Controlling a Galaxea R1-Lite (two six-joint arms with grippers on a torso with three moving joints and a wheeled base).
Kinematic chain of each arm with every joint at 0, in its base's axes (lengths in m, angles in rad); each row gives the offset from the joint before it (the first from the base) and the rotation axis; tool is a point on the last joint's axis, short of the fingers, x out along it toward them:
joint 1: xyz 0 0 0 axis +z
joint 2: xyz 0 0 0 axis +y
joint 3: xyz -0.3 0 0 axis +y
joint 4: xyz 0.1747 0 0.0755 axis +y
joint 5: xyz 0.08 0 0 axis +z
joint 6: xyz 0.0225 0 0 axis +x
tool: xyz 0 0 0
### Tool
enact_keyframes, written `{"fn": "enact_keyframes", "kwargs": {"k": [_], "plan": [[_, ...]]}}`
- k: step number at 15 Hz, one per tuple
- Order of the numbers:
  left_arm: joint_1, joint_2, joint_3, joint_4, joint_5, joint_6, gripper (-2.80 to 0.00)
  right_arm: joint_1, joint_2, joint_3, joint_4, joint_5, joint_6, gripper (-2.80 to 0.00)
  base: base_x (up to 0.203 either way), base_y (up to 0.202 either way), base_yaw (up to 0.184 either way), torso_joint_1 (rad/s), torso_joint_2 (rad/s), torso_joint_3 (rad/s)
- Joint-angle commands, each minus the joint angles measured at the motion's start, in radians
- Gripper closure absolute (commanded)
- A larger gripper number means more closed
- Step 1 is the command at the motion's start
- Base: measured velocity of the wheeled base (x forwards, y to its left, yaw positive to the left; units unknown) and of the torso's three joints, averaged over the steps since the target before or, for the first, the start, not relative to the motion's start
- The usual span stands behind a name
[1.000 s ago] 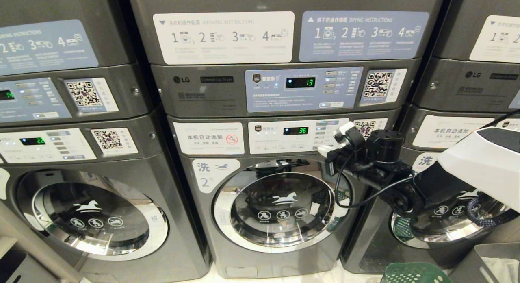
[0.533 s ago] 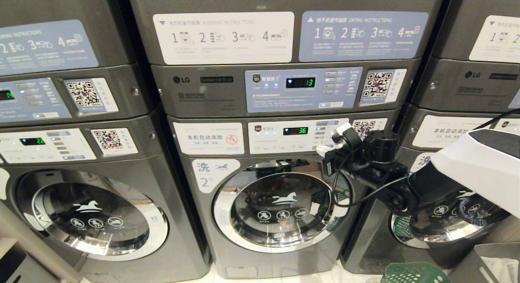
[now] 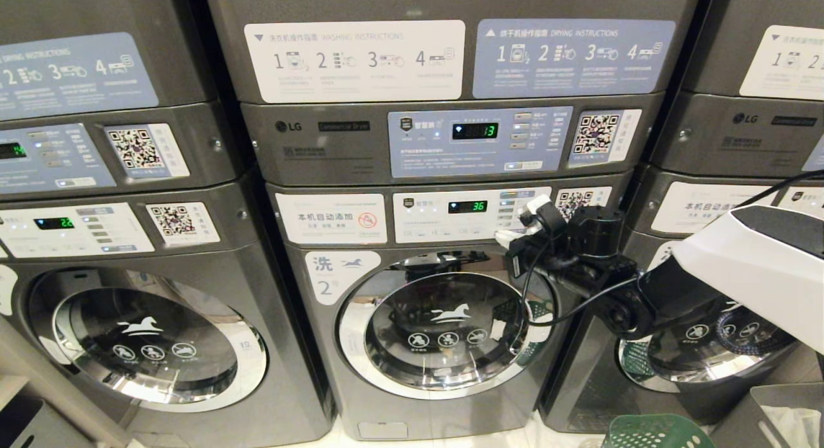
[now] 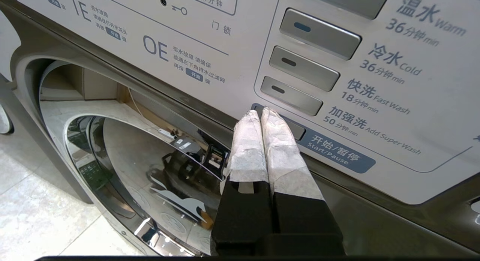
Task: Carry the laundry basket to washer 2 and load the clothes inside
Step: Press the washing machine switch
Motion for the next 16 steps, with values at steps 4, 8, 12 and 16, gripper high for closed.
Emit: {"fn": "enact_keyframes", "kwargs": {"k": [4, 8, 12, 16], "plan": [[0.0, 0.001, 0.006, 0.0, 0.0, 0.0, 0.0, 0.0, -0.051, 0.071, -0.005, 0.0, 0.002, 0.0, 0.0, 0.0, 0.0, 0.0, 0.0, 0.0], [0.0, 0.001, 0.006, 0.0, 0.0, 0.0, 0.0, 0.002, -0.07, 0.098, -0.005, 0.0, 0.001, 0.0, 0.0, 0.0, 0.0, 0.0, 0.0, 0.0], [0.0, 0.001, 0.006, 0.0, 0.0, 0.0, 0.0, 0.009, -0.194, 0.227, 0.027, -0.001, 0.0, 0.0, 0.0, 0.0, 0.0, 0.0, 0.0, 0.0], [0.0, 0.001, 0.006, 0.0, 0.0, 0.0, 0.0, 0.01, -0.583, 0.357, 0.349, -0.071, 0.006, 0.0, 0.0, 0.0, 0.0, 0.0, 0.0, 0.0]]}}
